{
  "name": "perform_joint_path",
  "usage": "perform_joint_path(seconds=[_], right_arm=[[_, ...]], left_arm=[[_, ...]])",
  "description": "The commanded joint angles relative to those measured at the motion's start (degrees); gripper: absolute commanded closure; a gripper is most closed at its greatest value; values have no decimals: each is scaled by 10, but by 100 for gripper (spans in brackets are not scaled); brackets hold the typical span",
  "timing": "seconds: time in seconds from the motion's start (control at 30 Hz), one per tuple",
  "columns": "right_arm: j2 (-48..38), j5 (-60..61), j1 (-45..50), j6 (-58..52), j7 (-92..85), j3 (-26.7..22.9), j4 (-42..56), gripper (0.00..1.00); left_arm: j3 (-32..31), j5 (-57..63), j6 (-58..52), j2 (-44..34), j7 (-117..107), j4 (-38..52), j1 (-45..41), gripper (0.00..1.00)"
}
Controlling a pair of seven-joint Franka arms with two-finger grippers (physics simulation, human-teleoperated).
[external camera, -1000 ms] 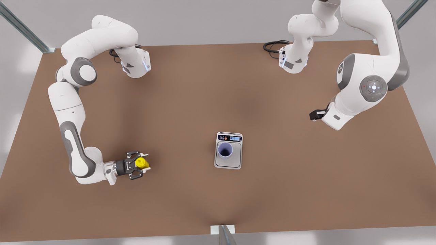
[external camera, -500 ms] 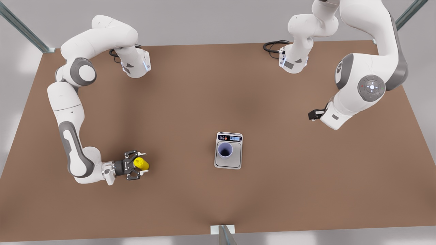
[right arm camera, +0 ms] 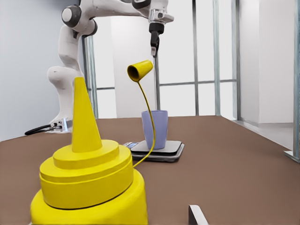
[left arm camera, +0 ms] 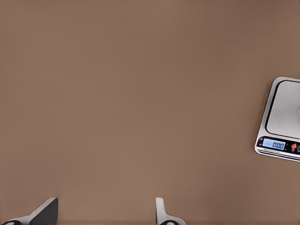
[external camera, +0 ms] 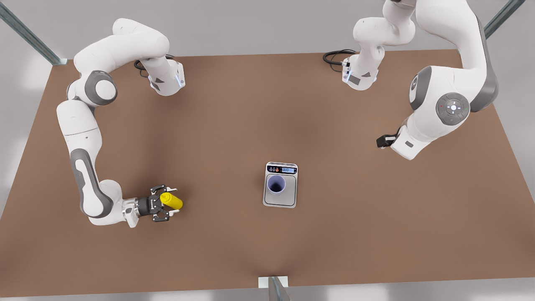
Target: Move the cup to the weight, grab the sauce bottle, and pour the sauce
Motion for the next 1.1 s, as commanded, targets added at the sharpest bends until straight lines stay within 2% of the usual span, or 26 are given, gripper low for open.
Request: perform_joint_path(seconds=[0.0, 0.27, 0.33, 0.43, 0.47, 0.53, 0.57, 0.63, 0.7, 0.73, 0.77, 0.8, 0.83, 0.87, 0.9, 1.07], right_arm=[[1, -1, 0, -1, 0, 0, 0, 0], [0, -6, -33, -22, 1, -9, 0, 0], [-2, -7, -47, -52, 1, -21, 2, 0], [-12, -42, -120, -150, 11, -44, 35, 0], [-48, -73, -149, -193, 84, -40, 63, 0], [-174, -115, -130, -261, 299, -38, 145, 0], [-229, -148, -108, -264, 409, -11, 151, 0], [-358, -282, 12, -250, 711, 1, 164, 0], [-392, -514, 164, -165, 914, -4, 169, 0], [-409, -619, 224, -131, 1058, -24, 135, 0], [-486, -604, 294, -54, 1195, -146, -6, 0], [-573, -590, 280, 30, 1315, -163, -113, 0], [-626, -571, 240, 9, 1342, -163, -127, 0], [-629, -517, 206, -16, 1338, -163, -120, 0], [-628, -520, 207, -31, 1337, -162, -95, 0], [-607, -524, 204, -29, 1333, -163, -92, 0]], left_arm=[[0, 0, 0, 0, 0, 0, 0, 0], [0, 0, 0, 0, 0, 0, 0, 0], [0, 0, 0, 0, 0, 0, 0, 0], [0, -1, 0, 0, 0, 0, 0, 0], [0, -1, 0, 0, 0, -1, 0, 0], [0, -1, 0, 0, 0, 0, 0, 0], [0, -1, 0, 0, 0, 0, 0, 0], [0, -1, 0, 1, 0, 0, 1, 0], [0, -1, 1, 1, 0, 0, 0, 0], [0, 0, 1, 2, 0, 0, 0, 0], [0, -1, 1, 3, 0, 0, 0, 0], [0, -1, 1, 4, 0, 0, 0, 0], [0, -1, 1, 4, 0, 0, 0, 0], [0, -1, 1, 3, 0, 0, 0, 0], [0, -1, 1, 3, 0, 0, 0, 0], [0, 0, 1, 4, -1, 0, 0, 0]])
